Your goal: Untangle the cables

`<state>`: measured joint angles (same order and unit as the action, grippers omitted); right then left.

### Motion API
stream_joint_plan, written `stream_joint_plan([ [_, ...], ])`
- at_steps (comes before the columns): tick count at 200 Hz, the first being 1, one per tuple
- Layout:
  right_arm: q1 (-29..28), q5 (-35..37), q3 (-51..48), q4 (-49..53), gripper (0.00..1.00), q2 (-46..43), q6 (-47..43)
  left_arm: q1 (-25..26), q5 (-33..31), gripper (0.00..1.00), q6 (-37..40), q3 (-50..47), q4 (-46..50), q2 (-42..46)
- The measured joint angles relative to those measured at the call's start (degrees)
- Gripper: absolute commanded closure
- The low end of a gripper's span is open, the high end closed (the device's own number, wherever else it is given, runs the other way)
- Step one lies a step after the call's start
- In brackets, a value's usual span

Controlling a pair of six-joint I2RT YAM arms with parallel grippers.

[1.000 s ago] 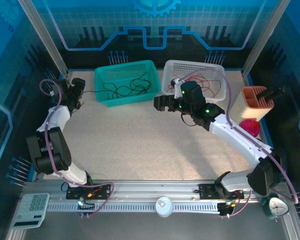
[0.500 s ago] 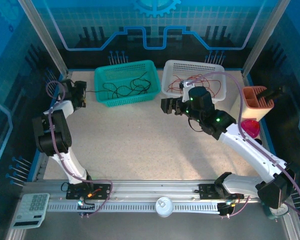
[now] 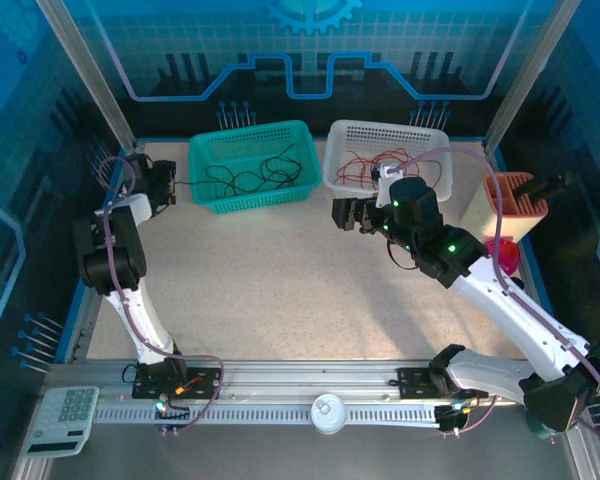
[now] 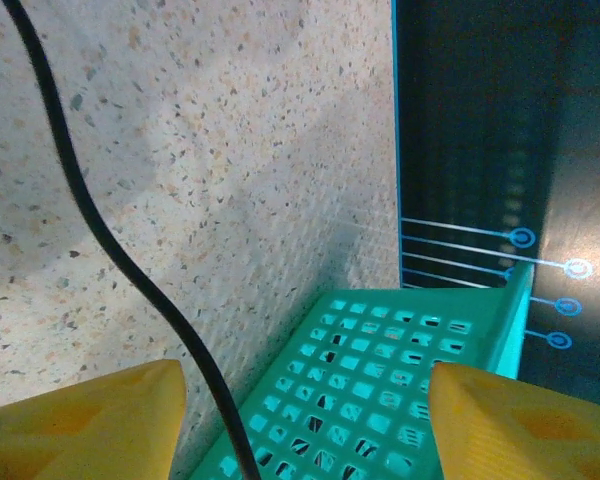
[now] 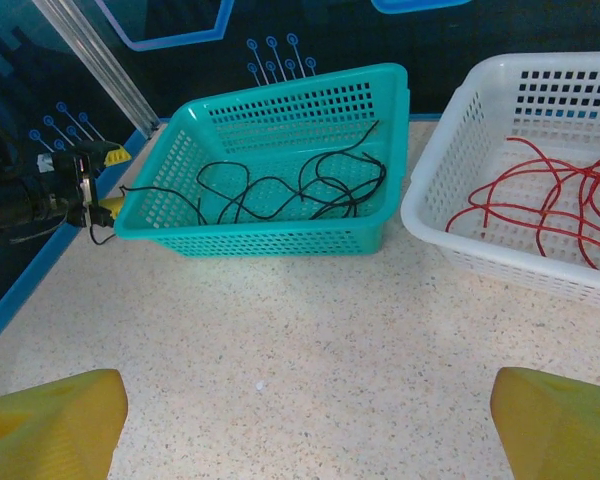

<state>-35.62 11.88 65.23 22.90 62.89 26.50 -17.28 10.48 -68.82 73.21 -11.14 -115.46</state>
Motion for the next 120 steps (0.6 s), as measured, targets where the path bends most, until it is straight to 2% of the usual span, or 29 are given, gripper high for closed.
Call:
stream_joint_plan([
  [8,0.0,0.17,0.0,0.24,0.06,-0.11,-0.02,0.22,0.37,0.61,-0.17,0.02,-0.66,-0.46],
  [20,0.0,0.39,0.0,0.68,0.06,-0.22,-0.17,0.42,0.7,0.85,-0.46,0.04,-1.62,-1.01],
  [30,0.0,0.57,0.02,0.98,0.06,-0.28,-0.24,0.52,1.07,1.0,-0.55,0.04,-1.95,-1.14],
  [78,0.0,0.76,0.02,1.7,0.06,-0.7,-0.22,0.52,3.56,1.0,3.08,2.71,-0.9,0.22],
  [120,0.0,0.83,0.02,1.66,0.06,-1.07,-0.85,1.36,8.5,1.0,6.43,12.0,2.14,7.3],
])
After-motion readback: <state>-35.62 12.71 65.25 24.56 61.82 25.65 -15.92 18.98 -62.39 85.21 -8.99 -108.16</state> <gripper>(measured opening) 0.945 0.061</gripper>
